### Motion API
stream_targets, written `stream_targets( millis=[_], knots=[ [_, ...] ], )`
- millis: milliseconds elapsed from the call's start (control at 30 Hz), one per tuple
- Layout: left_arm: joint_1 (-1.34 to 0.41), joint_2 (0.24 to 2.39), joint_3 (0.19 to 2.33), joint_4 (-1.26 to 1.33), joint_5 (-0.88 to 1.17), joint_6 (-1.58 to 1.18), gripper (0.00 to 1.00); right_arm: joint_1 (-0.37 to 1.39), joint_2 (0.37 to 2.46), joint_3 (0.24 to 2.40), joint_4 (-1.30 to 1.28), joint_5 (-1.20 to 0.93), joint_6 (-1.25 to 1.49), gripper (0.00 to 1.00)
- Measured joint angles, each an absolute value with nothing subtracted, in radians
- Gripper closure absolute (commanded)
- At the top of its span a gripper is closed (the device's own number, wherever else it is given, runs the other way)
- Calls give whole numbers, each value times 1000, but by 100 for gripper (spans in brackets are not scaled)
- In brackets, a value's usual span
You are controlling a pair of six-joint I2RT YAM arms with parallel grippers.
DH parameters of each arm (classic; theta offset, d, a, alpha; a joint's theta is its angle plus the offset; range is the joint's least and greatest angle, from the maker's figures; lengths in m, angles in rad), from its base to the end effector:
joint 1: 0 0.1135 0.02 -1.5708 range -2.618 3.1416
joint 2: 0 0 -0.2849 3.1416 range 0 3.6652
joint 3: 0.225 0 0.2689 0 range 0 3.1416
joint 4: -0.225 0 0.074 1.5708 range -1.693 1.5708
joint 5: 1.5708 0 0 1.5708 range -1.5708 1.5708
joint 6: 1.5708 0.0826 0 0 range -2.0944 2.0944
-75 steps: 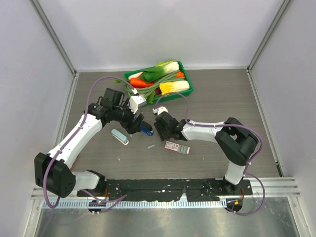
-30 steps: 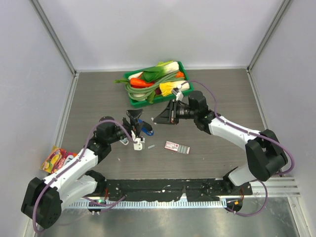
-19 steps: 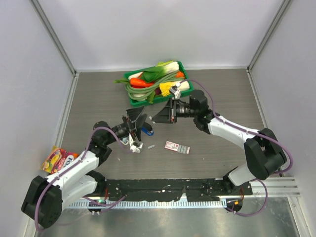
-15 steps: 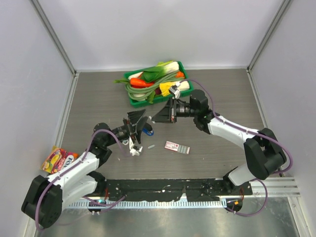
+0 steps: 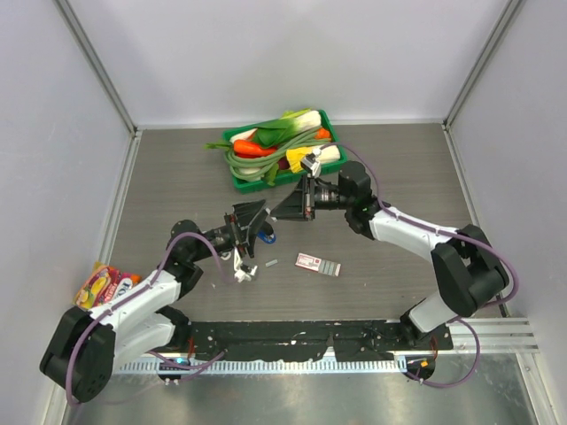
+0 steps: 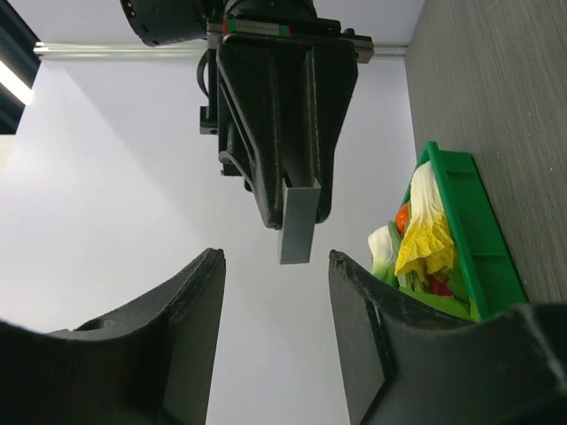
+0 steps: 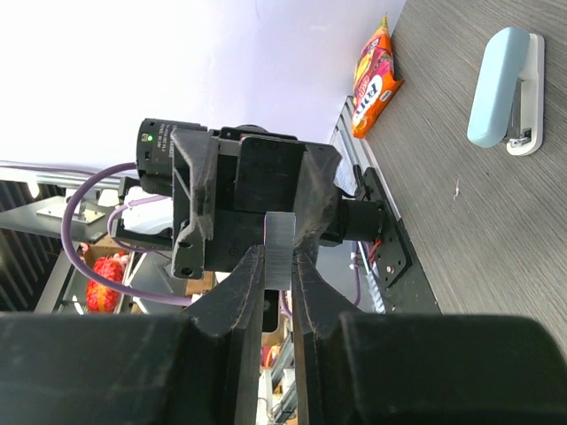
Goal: Unload the staples from the stapler
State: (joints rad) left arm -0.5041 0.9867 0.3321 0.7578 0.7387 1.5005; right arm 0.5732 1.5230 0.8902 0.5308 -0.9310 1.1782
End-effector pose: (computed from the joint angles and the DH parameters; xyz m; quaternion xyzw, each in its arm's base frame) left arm 0.1848 -0.1655 0.2531 0.6706 0.1103 0.1186 0.7239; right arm 0.2799 0.2595 0.2789 -0.0896 0.7228 0.6733 0.1277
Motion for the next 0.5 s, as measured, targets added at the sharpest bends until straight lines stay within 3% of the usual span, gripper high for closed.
stream_targets(
  millis=[333,500],
  knots=[
    [-511,995,333,768,735,1500,55,585,1554,890,583,-933,1222,89],
    [-512,996,333,768,734,1499,65,596,1565,890,627,-933,1247,89]
  ],
)
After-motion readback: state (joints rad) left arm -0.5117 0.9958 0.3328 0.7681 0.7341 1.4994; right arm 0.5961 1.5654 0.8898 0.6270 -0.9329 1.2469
